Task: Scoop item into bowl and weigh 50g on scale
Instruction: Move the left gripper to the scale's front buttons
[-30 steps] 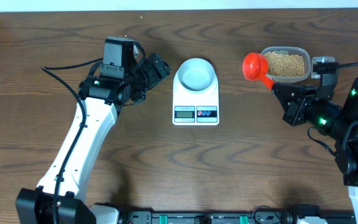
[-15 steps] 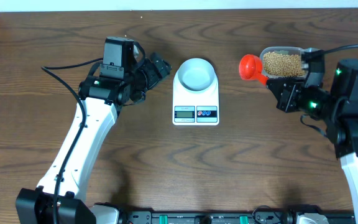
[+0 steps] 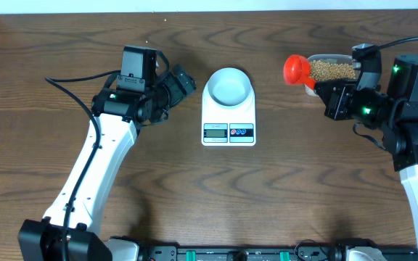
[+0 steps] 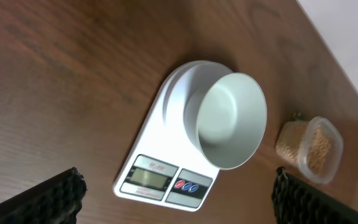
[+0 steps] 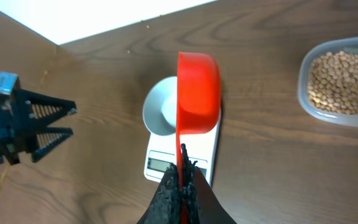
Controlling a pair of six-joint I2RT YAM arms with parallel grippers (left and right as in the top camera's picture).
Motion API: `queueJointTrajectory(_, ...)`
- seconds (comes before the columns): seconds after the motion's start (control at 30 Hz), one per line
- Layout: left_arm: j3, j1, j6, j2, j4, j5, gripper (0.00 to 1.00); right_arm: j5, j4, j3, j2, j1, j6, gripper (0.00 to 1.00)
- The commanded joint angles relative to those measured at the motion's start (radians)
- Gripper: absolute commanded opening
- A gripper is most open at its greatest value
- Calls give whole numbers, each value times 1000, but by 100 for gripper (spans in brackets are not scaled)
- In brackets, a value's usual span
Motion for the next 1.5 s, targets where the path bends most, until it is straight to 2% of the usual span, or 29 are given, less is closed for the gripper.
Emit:
queueJointTrajectory(0.0,16,0,148,-6,-27,-10,98,10,-31,23,2,9,-67,1)
queueJointTrajectory(0.03,16,0,200,-10,-39,-10,94,10,-47,23,2,9,-89,1)
queueJointTrajectory(0.13,16,-1,249,-25,-65,-9,70,18,-76,22,2,9,-126,1)
queueJointTrajectory(0.17,17,-3,249,-32,-72,-9,60,27,-80,23,2,9,-126,1)
queueJointTrajectory(0.2,17,-6,249,-39,-81,-9,45,29,-80,23,2,9,-126,1)
queueJointTrajectory(0.27,17,-18,249,-55,-106,-7,21,29,-80,22,2,9,-126,1)
queueJointTrajectory(0.3,17,-26,245,-65,-124,-6,11,29,-81,22,2,9,-126,1)
queueJointTrajectory(0.33,17,-38,241,-76,-144,-6,7,29,-82,22,2,9,-126,1)
queueJointTrajectory(0.63,16,-198,230,-106,-234,-15,7,28,-76,22,2,9,-126,1)
queueJointTrajectory(0.9,-3,-393,176,-105,-253,-223,7,28,-77,22,2,9,-127,1)
queueJointTrajectory(1.13,-76,-454,166,-63,-138,-256,7,29,-76,22,2,9,-134,1)
queueJointTrajectory(1.47,-79,-505,231,74,14,-256,7,29,-77,22,2,9,-142,1)
